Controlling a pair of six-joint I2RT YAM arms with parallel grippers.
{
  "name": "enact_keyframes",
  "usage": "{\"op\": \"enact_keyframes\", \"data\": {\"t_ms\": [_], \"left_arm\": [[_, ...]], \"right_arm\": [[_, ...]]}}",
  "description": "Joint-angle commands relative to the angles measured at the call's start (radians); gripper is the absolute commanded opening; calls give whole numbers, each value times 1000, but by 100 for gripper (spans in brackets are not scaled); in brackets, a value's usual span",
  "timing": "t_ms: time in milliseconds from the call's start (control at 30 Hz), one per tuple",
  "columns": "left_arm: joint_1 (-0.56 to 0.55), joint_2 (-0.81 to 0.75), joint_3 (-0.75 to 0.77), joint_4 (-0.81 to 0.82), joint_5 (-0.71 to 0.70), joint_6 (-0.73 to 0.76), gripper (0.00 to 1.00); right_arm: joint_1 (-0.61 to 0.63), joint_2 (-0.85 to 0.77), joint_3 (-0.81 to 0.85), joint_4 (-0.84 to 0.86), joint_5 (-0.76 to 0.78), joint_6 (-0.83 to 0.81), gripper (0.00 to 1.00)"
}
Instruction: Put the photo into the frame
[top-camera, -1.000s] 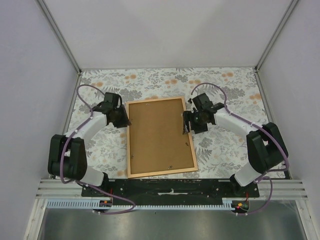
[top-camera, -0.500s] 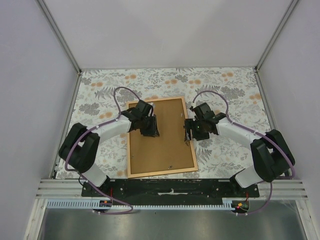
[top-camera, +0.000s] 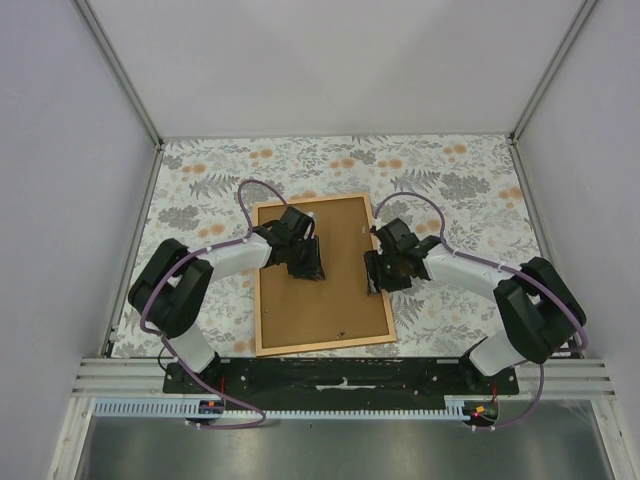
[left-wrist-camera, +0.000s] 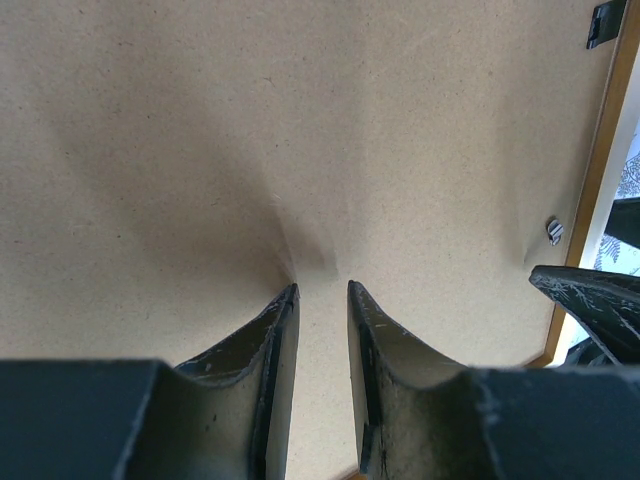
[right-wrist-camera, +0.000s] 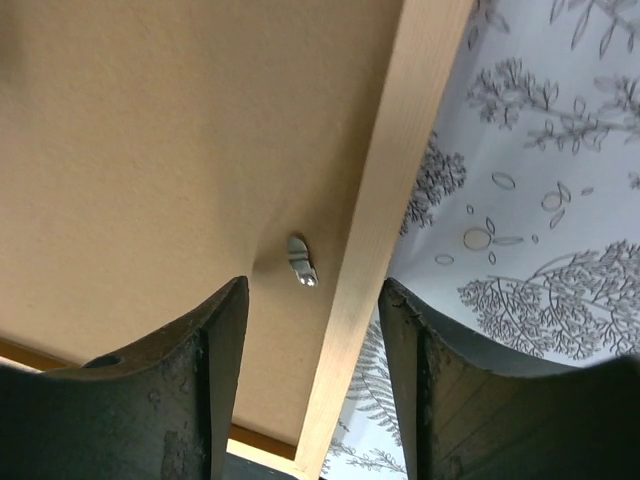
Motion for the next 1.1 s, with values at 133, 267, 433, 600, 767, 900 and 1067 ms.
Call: {"op": "enact_keyframes", "data": {"t_ms": [133,267,433,600,767,900,1067], "left_arm": [[-3,31,-28,9,-44,-7,33],[-3,31,-31,9,-42,-7,33],[-3,34,-31,7,-44,-6,33],[-3,33,-26,1,-45,-6,32],[-3,31,-28,-2,-47,-4,33],[-3,31,-29,-2,-47,-6,33],[-3,31,-28,-5,-45,-3,33]], "right_arm": [[8,-26,-64,40,68,10,58],[11,1,-42,49,72,19,58],[11,10,-14,26,146,33,54],[11,2,-12,4,183,51,35],[11,-4,-9,-14,198,72,12],[15,-4,-6,-20,186,91,0],[19,-33,9,-22,177,91,17]]}}
